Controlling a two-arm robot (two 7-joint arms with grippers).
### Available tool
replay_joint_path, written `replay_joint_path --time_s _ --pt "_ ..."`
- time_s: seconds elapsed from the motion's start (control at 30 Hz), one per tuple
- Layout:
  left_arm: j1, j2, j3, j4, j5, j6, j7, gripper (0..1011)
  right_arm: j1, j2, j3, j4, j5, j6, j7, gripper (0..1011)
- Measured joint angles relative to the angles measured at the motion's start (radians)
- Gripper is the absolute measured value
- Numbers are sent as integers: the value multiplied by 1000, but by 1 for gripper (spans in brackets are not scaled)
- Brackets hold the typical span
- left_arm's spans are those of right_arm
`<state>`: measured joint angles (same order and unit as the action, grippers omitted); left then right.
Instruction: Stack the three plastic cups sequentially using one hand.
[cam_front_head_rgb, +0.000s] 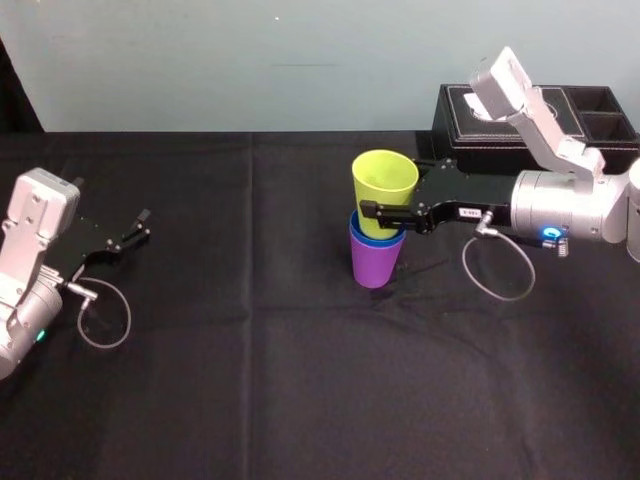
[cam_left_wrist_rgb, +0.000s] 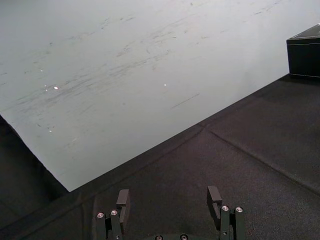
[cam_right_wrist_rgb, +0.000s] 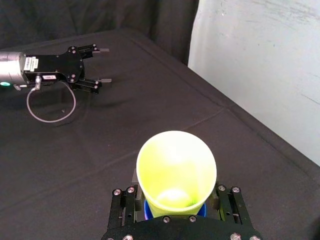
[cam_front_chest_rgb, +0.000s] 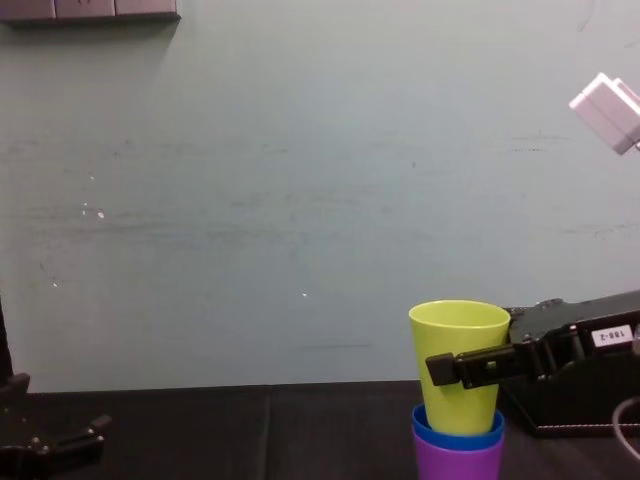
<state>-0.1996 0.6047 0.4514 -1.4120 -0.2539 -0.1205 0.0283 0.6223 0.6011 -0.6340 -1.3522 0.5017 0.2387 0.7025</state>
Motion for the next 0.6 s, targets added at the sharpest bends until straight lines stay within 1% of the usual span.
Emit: replay_joint_path --time_s 0.6 --pt "0 0 0 0 0 0 0 1011 -13 -12 -5 22 -16 -7 6 726"
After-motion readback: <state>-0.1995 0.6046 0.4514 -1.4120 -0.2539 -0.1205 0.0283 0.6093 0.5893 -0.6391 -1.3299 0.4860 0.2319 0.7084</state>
